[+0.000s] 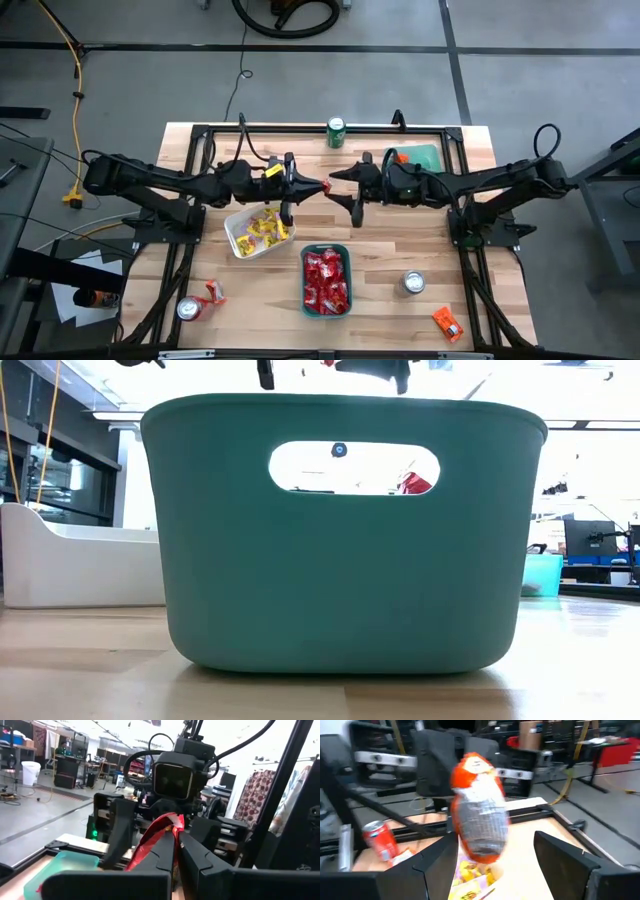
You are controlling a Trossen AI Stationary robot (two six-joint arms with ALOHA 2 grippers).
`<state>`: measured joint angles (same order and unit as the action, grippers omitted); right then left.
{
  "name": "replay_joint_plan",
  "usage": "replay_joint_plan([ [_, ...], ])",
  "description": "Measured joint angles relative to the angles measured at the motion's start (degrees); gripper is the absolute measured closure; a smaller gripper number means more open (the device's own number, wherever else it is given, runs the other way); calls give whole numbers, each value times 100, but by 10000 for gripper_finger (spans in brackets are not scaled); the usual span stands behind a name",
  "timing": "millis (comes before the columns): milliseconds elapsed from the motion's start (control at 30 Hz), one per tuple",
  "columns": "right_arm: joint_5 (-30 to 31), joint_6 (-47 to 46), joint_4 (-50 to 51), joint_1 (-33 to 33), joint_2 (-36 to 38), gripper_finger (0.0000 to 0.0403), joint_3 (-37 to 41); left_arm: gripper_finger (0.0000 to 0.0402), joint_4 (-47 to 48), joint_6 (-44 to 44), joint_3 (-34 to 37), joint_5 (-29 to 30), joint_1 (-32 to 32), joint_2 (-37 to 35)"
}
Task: Sort candy
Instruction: Put the orange chocolate into the transparent green bin
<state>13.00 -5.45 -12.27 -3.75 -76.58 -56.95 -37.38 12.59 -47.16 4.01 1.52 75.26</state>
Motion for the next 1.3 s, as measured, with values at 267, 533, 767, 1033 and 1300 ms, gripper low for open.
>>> replay_joint_plan([
  [267, -233, 59, -162, -1, -2, 147, 0, 401, 8, 80, 0, -13, 0, 0],
  [533, -258, 42, -219, -7, -2, 211, 0, 401, 6, 80, 0, -6, 0, -1],
  [767, -265, 39, -216, -7, -2, 334, 0, 396, 6, 54, 0, 15, 0, 0],
  [1033, -259, 215, 3, -4, 130, 392, 0, 352, 196, -387, 0, 135, -1, -160],
  [1300, 335, 393, 2262, 202, 1361, 389, 0, 290, 2492, -675, -10, 1232, -44, -1351],
])
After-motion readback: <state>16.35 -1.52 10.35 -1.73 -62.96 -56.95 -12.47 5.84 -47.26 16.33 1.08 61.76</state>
